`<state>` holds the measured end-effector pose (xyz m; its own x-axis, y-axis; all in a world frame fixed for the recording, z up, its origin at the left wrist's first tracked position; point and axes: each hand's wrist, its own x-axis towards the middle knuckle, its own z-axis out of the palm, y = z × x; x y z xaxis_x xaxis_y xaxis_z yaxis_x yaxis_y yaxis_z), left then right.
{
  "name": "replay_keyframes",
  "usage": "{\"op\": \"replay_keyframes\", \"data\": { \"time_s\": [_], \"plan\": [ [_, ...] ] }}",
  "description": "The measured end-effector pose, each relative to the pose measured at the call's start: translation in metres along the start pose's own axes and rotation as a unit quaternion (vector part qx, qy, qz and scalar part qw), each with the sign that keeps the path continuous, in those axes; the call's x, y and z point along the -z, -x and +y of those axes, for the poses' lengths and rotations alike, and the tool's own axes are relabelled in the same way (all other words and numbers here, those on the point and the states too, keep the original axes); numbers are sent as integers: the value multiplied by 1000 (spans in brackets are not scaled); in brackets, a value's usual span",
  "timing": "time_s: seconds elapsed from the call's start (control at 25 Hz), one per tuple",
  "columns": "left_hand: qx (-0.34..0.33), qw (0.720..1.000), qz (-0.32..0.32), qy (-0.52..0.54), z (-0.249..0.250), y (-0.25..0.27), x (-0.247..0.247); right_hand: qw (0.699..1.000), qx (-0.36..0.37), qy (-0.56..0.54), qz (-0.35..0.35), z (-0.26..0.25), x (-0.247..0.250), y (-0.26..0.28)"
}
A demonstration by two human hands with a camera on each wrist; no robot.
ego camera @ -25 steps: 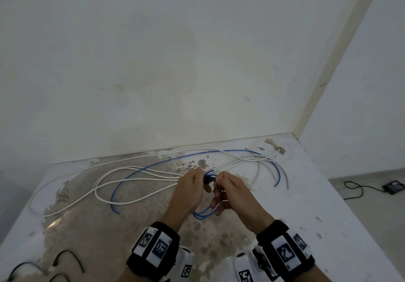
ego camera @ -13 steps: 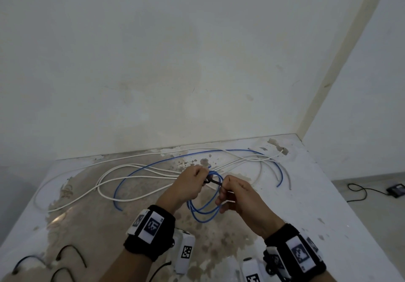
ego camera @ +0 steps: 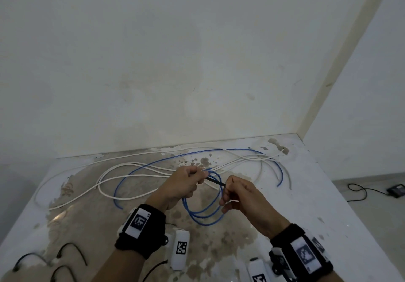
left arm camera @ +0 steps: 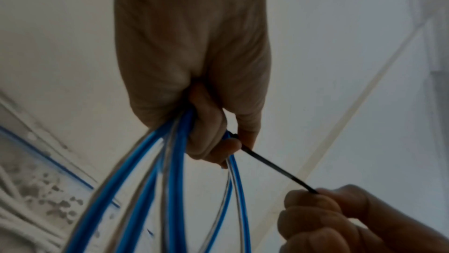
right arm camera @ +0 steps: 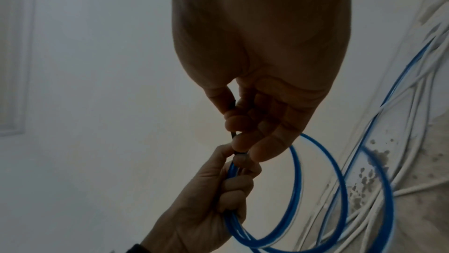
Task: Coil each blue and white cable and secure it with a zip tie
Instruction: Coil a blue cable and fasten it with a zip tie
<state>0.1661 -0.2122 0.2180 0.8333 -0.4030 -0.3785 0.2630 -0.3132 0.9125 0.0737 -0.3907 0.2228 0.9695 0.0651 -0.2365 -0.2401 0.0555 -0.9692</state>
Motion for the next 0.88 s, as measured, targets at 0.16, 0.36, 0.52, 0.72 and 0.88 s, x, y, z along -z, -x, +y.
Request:
{"op": "replay_keyframes", "data": {
  "time_s": [0.16,0.36,0.52,0.72,0.88],
  "plan": [
    [-33,997,-3,-65,-2,1,0,1000,-7,9,-19,2,4,9],
    [-106,969,5,-223,3,-2,-11,996,-36,70,-45,3,4,10],
    [-94,979,-6,-180,3,0,-16,994,-8,111,10,9,0,1],
    [18,998,-15,52,15,6,-15,980,13,126,157,33,10,-14],
    [-16,999,3,40,18,4,-16,979,-73,-172,86,38,-2,-19]
  ]
}}
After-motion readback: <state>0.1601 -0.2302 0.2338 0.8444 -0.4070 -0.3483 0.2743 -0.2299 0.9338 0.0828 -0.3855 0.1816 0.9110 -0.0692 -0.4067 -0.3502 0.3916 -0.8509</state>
